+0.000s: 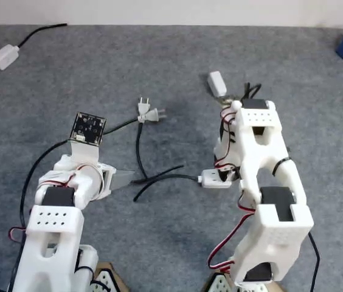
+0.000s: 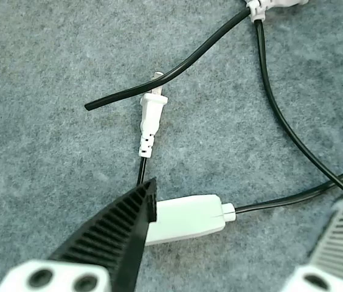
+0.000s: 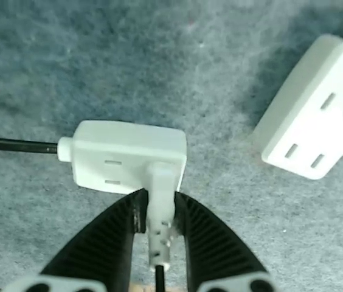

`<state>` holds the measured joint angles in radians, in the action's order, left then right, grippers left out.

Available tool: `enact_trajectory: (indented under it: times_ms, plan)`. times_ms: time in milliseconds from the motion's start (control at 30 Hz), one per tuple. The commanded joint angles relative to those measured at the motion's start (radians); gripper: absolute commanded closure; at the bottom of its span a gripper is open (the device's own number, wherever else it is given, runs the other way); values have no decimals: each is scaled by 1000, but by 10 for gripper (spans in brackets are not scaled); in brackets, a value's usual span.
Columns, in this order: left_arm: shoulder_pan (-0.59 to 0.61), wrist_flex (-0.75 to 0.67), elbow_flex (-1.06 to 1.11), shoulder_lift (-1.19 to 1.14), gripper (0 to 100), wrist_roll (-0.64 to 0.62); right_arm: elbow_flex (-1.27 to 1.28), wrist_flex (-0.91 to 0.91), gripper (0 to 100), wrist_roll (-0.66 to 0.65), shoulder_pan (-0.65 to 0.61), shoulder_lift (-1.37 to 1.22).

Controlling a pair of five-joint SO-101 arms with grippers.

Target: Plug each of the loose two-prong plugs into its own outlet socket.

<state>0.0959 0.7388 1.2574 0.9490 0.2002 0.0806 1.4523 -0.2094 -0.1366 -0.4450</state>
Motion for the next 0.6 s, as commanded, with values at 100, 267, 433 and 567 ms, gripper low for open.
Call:
enact_trajectory:
  times_ms: [100,267,433,567]
  plan:
    - [-8,-17,-13,19,585,2,5,-42,991,5,-7,-81]
    - [-8,-17,-13,19,585,2,8,-42,991,8,-10,-25]
    - [-13,-17,-13,19,585,2,4,-42,991,3,-8,-77]
    - [-13,-15,-10,19,585,3,4,-47,991,3,-5,-114]
